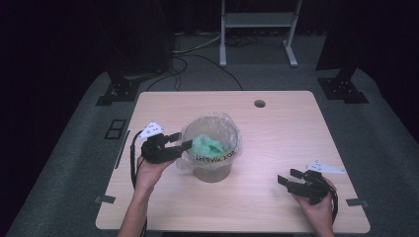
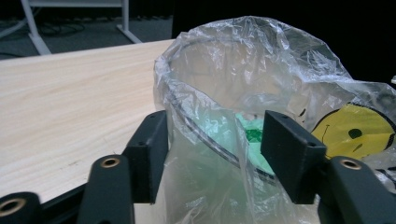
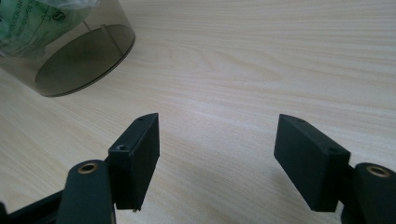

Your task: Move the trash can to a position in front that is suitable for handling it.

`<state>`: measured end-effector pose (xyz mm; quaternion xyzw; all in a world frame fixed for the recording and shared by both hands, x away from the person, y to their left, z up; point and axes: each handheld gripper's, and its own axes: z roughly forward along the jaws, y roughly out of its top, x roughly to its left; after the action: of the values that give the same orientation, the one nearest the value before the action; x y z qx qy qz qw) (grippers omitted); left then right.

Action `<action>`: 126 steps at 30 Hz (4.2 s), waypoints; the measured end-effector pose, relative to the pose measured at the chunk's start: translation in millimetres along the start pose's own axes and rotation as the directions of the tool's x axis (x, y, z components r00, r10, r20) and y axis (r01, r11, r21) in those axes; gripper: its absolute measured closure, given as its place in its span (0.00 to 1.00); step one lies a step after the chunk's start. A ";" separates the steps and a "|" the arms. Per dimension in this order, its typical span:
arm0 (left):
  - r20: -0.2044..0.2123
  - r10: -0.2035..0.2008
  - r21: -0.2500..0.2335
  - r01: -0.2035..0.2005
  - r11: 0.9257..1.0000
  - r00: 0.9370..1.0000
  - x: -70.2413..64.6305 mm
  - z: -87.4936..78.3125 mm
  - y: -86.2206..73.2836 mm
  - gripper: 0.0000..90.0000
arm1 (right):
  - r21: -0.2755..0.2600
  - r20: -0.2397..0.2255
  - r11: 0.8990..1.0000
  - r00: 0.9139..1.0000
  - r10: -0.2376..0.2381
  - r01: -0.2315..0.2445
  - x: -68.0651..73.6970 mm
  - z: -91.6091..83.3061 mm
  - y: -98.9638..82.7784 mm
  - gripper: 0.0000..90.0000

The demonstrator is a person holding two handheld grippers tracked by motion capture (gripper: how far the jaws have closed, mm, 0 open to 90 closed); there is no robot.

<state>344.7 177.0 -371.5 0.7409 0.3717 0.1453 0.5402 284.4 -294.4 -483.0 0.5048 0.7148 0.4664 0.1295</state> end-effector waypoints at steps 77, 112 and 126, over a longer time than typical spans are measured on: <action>0.018 0.080 -0.207 -0.075 0.975 0.997 -18.8 -14.0 8.3 0.96 | 0.049 -0.258 0.966 0.937 -0.235 0.256 141.3 51.3 200.6 1.00; 0.084 0.168 -0.176 -0.151 0.973 0.982 -50.9 12.2 4.0 0.95 | 0.115 -0.472 0.992 0.881 0.017 0.042 155.2 80.6 206.0 0.84; 0.099 0.185 -0.171 -0.166 0.971 0.978 -56.4 14.7 4.1 0.95 | 0.141 -0.456 0.988 0.890 0.013 0.058 170.6 92.6 207.6 0.75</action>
<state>316.9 126.3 -362.8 0.7318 0.2601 0.1798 0.6037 392.0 -89.6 -317.9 0.3816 0.7642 0.5146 -0.0747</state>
